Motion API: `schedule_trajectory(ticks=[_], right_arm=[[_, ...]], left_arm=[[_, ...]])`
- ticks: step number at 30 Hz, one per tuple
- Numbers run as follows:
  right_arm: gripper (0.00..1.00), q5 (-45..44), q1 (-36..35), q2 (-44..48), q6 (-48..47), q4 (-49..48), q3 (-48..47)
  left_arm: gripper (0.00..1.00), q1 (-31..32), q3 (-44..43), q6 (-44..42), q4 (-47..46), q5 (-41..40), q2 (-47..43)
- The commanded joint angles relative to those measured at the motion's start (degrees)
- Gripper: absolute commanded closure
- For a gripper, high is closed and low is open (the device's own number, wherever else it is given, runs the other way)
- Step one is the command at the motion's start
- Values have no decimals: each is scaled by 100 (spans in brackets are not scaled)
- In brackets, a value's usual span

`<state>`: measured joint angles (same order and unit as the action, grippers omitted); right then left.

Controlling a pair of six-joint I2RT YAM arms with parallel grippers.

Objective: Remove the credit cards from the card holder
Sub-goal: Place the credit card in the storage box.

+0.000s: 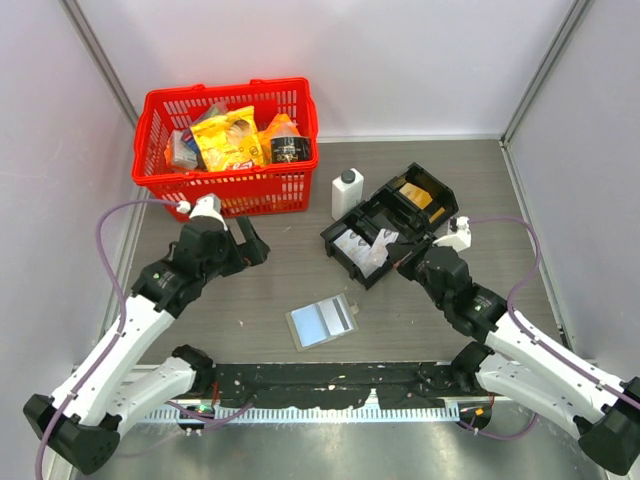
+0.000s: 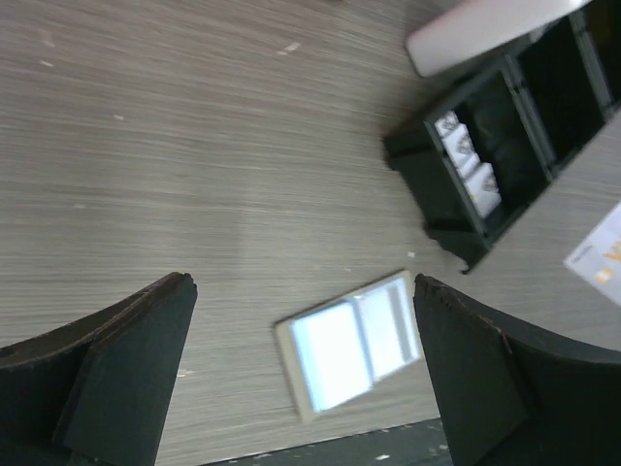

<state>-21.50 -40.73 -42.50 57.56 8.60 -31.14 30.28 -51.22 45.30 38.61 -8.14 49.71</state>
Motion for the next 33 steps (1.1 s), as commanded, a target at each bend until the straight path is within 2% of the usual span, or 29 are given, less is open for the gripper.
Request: schedule_trajectory(ticks=[1, 4, 7, 15, 28, 33], right_arm=[[99, -1005, 21, -170, 967, -411, 195], [99, -1181, 21, -521, 1458, -552, 266], [99, -1164, 21, -1056, 1776, -806, 257], [99, -1058, 4, -2060, 2540, -1528, 222], [99, -1137, -163, -3027, 2936, -1968, 143], [91, -1015, -163, -3115, 2875, -1897, 169]], left_arm=[[0, -172, -274, -1250, 850, -739, -338], [0, -163, -143, -1663, 868, -1651, -699], [0, -163, 365, -1875, 561, -2261, -1120], [0, -233, 534, -2007, 384, -2280, -1631], [0, -365, 534, -2034, 367, -2034, -1561], [0, -365, 552, -2051, 340, -1972, -1579]])
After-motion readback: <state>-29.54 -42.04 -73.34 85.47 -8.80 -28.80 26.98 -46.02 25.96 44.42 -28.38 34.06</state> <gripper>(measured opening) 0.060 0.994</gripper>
